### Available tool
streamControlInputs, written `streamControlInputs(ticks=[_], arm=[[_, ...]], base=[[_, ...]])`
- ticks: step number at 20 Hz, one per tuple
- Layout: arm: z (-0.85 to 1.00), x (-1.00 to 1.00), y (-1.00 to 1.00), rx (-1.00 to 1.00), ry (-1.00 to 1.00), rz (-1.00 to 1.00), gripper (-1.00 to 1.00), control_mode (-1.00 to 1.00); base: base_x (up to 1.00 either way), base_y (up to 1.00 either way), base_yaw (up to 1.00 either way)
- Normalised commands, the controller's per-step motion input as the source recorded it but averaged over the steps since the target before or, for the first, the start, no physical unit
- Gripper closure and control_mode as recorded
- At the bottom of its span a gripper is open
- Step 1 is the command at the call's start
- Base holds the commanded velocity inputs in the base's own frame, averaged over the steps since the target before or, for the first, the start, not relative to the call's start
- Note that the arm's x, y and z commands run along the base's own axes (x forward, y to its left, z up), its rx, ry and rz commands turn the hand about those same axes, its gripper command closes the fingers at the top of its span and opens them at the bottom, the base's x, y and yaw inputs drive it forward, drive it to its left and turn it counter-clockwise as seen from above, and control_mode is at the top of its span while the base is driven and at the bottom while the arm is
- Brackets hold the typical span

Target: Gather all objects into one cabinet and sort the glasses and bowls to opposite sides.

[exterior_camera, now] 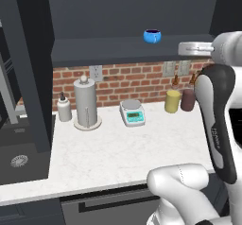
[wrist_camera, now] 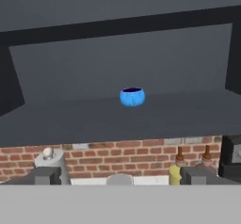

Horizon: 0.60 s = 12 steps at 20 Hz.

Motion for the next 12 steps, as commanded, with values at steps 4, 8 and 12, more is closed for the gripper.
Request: streamControlInputs(ticks=[4,8,12], arm=[[-0.16,0.82,-0.21,0.0,0.05,0.0,-1.0,-1.0],[-0.02,0.73,-0.1,0.0,0.07,0.0,-1.0,-1.0],[-0.01,0.74,0.0,0.0,0.07,0.0,-1.0,-1.0]], base=[[0.0,0.0,0.0],[0.0,0.0,0.0],[0.0,0.0,0.0]])
